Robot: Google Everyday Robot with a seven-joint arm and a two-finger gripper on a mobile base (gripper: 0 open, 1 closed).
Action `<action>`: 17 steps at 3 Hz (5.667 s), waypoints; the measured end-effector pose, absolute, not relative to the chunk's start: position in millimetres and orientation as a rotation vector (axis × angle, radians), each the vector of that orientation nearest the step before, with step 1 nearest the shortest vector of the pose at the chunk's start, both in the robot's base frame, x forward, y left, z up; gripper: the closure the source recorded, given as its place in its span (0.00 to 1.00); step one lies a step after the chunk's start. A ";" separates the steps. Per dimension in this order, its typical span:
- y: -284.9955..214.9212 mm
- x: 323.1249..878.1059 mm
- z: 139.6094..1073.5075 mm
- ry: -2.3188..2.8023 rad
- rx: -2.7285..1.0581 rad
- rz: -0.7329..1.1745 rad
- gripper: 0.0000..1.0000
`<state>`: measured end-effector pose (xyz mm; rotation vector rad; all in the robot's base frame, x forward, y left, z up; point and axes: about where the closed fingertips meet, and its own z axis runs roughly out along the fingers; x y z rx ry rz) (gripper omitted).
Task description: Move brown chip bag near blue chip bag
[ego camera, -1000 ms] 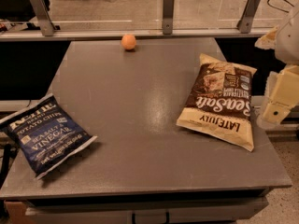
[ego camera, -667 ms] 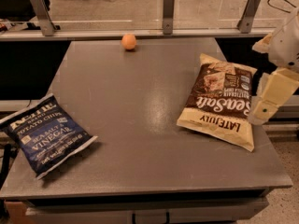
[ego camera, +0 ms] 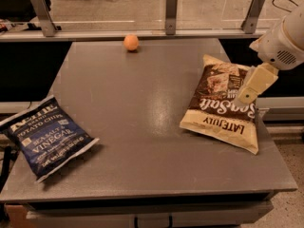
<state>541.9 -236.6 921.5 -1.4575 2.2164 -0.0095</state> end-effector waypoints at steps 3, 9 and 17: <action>-236.3 600.4 865.7 2.291 -1.268 0.181 0.00; -243.9 601.9 862.4 2.285 -1.210 0.254 1.00; -166.5 686.0 944.3 1.963 -1.166 0.291 1.00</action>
Offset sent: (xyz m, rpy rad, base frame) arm 0.0694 -0.0028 -0.0586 0.1854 0.0595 -0.1278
